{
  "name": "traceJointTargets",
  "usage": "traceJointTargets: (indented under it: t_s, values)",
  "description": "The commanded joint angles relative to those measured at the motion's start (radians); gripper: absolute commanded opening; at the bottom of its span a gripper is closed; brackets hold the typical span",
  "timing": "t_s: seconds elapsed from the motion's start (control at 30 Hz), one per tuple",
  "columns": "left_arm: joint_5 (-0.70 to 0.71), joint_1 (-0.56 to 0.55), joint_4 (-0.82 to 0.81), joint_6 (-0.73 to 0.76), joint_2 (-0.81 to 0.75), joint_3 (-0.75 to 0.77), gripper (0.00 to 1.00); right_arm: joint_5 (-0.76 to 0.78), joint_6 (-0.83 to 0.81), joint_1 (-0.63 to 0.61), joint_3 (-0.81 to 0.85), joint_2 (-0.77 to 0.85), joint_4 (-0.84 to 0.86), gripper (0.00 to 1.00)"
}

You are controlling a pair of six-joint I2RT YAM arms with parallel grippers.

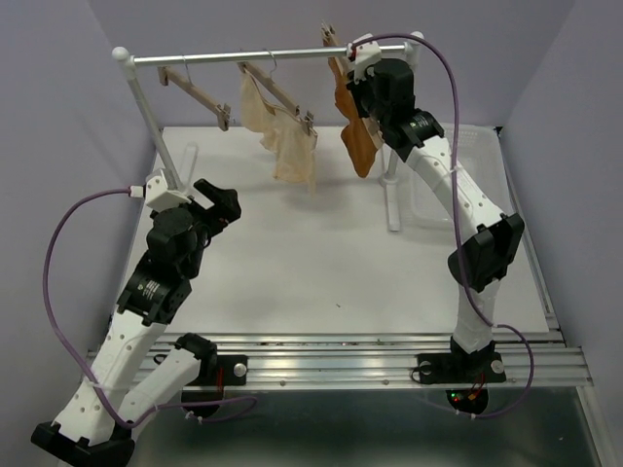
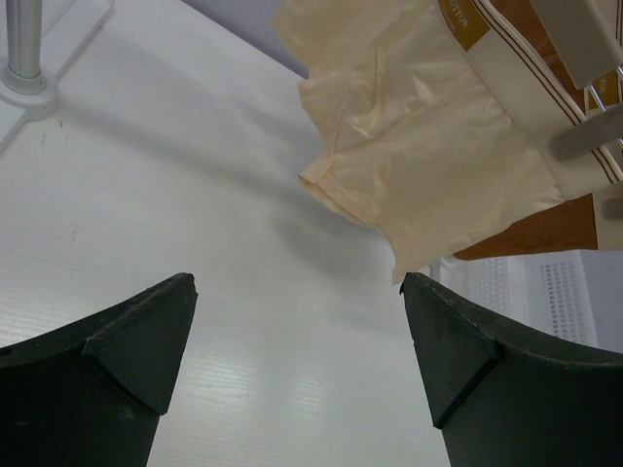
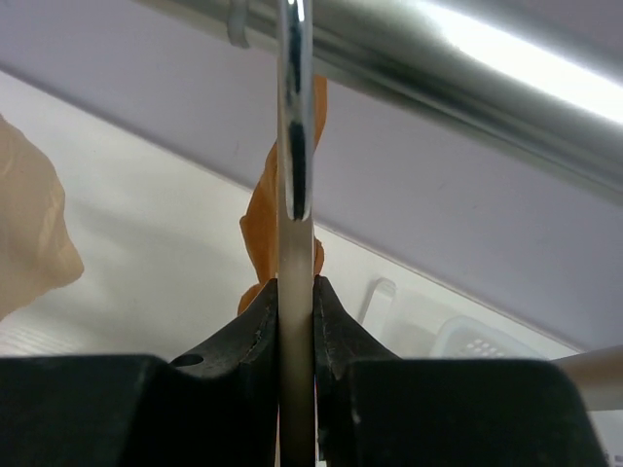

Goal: Remove the underwear clipped to the hanger

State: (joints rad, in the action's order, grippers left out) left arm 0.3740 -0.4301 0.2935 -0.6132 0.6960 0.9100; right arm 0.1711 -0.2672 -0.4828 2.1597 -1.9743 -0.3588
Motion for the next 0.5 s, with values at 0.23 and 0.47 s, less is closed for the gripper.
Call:
traceJointTargets:
  t_s: [0.23,0.47]
  values:
    - [-0.017,0.002,-0.066,-0.020,-0.039,0.000,0.99,-0.058,-0.006,0.003,-0.027,0.143,0.129,0.01]
    - [-0.127,0.002,-0.139,0.062,-0.044,-0.019,0.99,-0.085,0.011,0.003,-0.179,0.264,0.080,0.01]
